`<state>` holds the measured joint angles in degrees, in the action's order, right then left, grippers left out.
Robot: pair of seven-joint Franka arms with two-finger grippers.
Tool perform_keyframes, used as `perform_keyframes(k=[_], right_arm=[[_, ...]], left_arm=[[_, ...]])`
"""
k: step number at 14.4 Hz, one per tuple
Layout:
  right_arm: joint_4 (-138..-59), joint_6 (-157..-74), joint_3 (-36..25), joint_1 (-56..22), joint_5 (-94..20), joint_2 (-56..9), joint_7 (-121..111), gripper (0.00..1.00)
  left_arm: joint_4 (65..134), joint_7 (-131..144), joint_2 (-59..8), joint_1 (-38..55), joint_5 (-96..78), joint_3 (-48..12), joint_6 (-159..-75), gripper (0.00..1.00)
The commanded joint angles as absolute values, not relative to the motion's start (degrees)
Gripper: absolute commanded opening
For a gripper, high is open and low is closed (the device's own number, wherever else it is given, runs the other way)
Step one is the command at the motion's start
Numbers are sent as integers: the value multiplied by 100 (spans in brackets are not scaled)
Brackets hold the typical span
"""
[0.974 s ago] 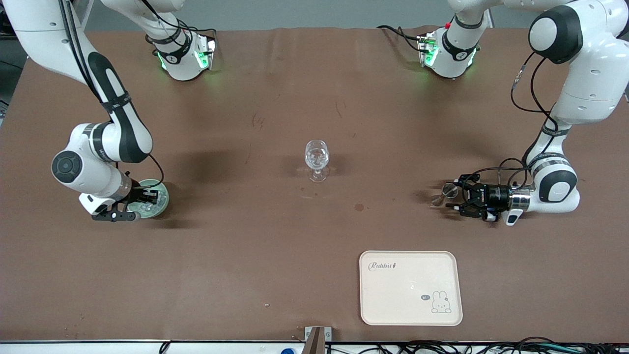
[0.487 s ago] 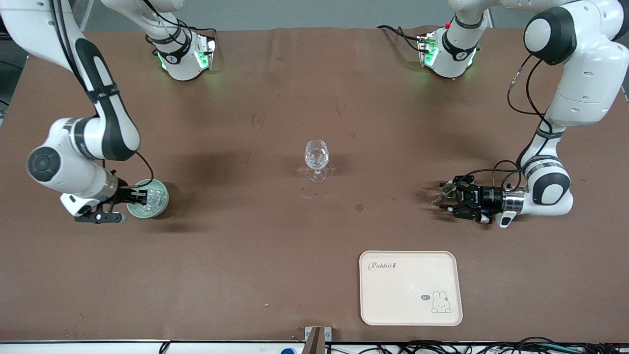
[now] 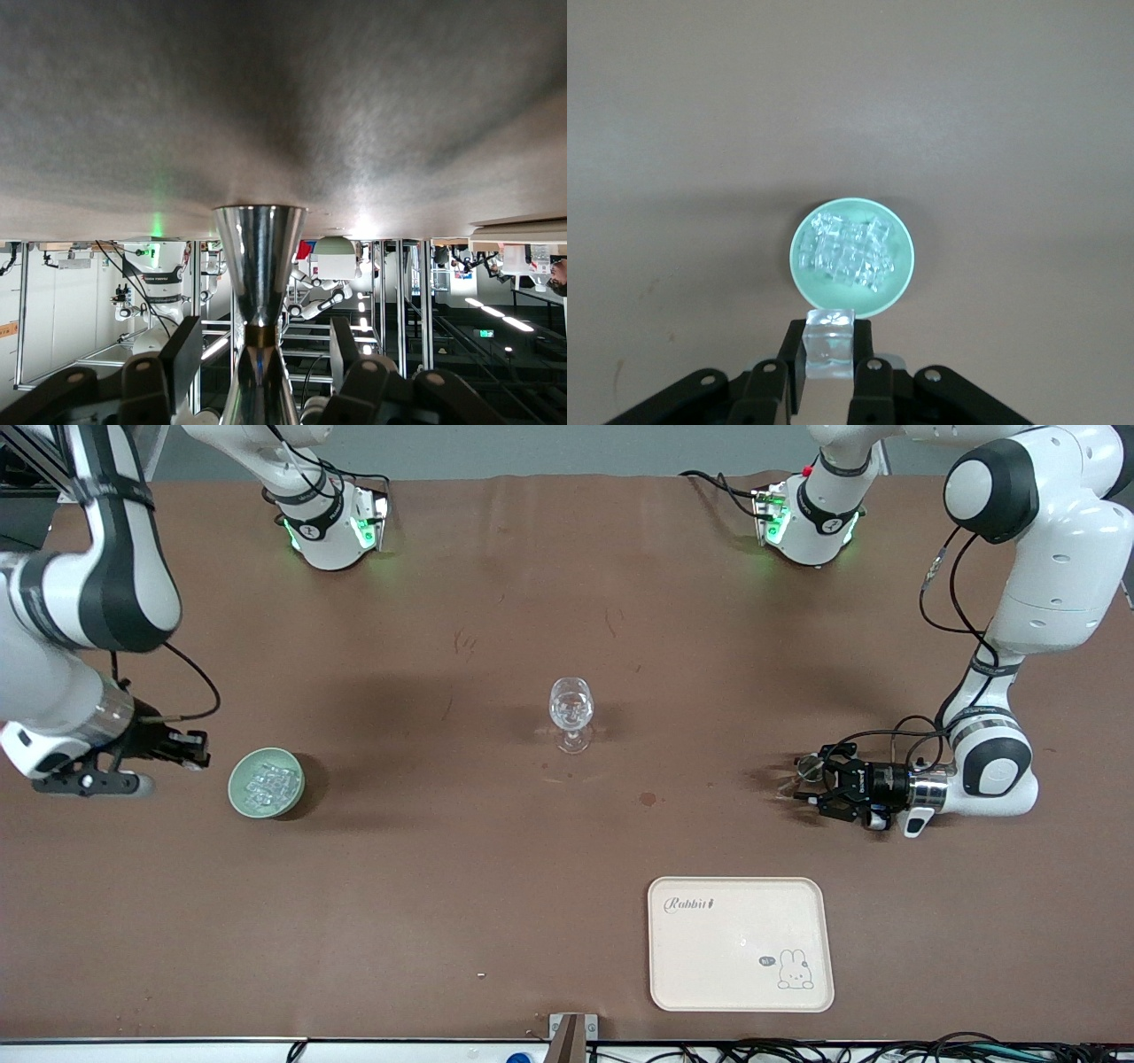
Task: Pour wine and add ice with both arms
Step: 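Lift one ice cube out of the green bowl with the right gripper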
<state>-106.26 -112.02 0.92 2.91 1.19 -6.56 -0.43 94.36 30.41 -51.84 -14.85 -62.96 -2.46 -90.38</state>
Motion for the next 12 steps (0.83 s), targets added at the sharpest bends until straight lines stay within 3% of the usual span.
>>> perform_keyframes(k=[1, 4, 6, 11, 12], right_arm=[[-10697, -10734, 141, 290, 167, -81, -26, 5], [-10101, -9856, 149, 273, 132, 70, -26, 5], [-9670, -9362, 167, 264, 105, 62, -18, 5], [-9010, -8991, 158, 193, 97, 35, -9, 5], [-8957, -8974, 158, 193, 97, 35, -9, 5]], left_arm=[[9316, 3059, -5256, -1468, -6196, -237, -9062, 56], [9325, 3059, -5256, -1468, -6170, -237, -9070, 52], [9325, 3059, -5256, -1468, -6170, -237, -9062, 44], [9308, 3120, -5221, -1450, -6170, -237, -9062, 10], [9299, 3190, -5195, -1424, -6161, -237, -9062, 7]])
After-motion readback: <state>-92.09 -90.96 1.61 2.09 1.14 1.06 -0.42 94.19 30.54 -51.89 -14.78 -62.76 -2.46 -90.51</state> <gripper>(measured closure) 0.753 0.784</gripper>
